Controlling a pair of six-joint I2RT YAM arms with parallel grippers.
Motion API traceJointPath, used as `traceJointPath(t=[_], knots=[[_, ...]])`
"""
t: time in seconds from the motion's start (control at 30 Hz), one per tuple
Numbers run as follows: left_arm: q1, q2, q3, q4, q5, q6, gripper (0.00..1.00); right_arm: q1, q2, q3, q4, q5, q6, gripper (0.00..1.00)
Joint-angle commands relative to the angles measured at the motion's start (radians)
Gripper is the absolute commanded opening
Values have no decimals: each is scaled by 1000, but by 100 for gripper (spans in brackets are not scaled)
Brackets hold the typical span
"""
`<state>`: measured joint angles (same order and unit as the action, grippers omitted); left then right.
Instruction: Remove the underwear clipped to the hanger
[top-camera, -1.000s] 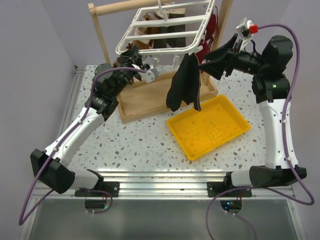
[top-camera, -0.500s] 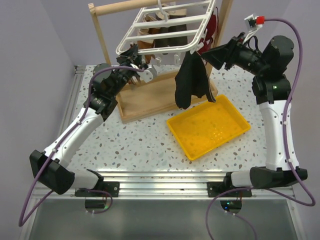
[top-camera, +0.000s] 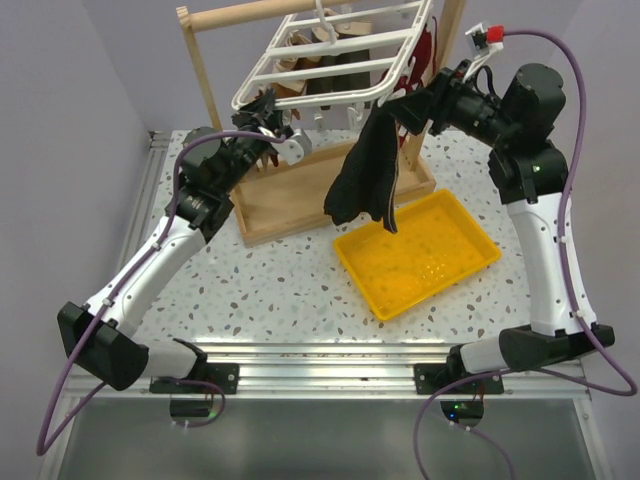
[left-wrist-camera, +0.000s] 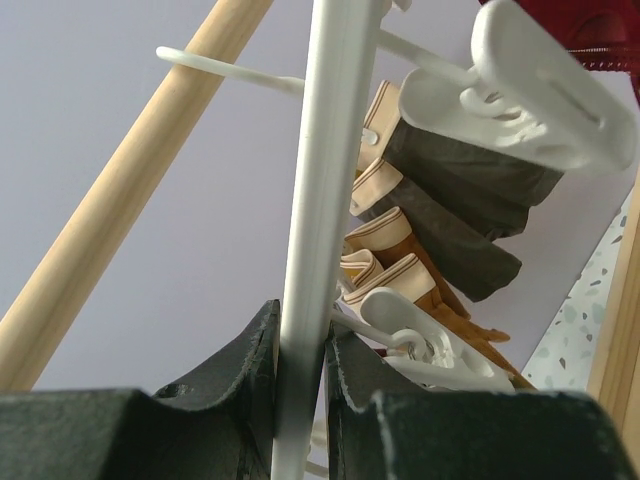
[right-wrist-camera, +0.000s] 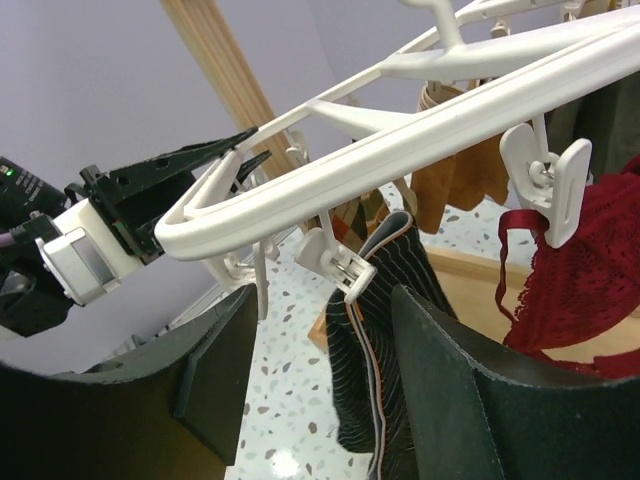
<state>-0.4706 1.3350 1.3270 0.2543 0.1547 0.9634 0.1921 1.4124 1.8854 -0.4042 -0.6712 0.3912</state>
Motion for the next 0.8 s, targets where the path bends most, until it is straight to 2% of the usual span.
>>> traceJointPath(t=[0.0, 0.23, 0.4, 0.6, 0.77], knots=[[32, -22, -11, 63, -63, -127, 9, 26, 14, 56, -10, 74, -17, 60], [32, -22, -8, 62, -55, -137, 9, 40, 36, 76, -10, 117, -11, 58], [32, -20, -8, 66, -47, -146, 9, 40, 56, 112, -16, 168, -12, 49], [33, -20, -6, 66, -41, -152, 9, 41, 68, 129, -16, 206, -15, 44], [33, -19, -8, 63, -40, -155, 9, 41, 77, 129, -5, 200, -14, 31]])
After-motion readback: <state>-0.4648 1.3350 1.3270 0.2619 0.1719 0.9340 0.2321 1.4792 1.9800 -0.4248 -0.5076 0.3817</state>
